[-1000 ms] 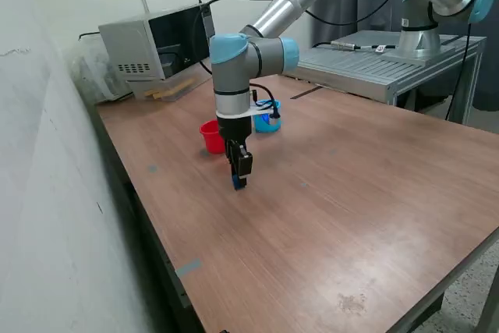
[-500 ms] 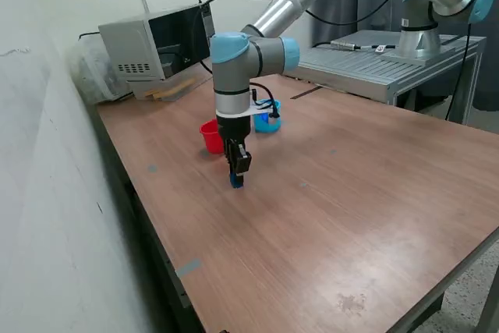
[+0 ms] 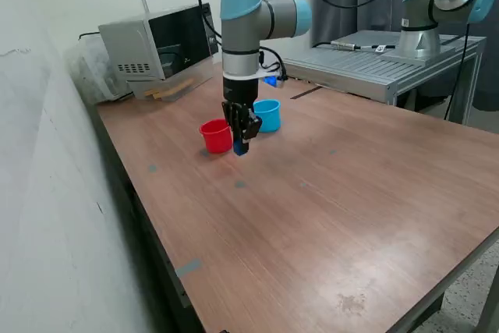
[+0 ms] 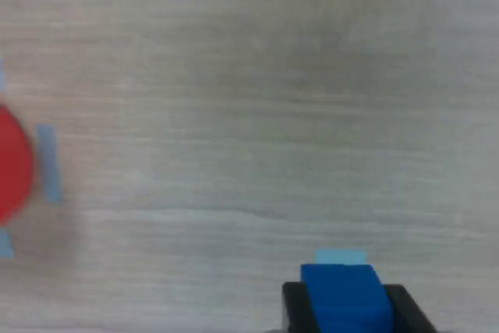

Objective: Place red objects in the red bin, and blue objects in the blue bin.

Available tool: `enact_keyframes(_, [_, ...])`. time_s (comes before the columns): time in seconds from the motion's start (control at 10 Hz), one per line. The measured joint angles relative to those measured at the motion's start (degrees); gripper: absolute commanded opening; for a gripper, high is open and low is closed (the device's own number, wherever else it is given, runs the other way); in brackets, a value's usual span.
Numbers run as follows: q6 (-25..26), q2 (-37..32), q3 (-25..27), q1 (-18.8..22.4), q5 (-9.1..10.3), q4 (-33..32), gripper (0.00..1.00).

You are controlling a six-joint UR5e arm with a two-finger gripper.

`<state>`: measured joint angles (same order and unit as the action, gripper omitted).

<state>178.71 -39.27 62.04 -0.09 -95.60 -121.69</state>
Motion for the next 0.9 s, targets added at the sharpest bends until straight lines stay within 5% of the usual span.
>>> enact_keyframes(0.3, [-4.6,-8.8,9.0,-0.4,-0.45,1.7,0.00])
enact_keyframes(0.9, [-11.5,-18.8,22.2,-9.7,-3.61,2.4,0.00])
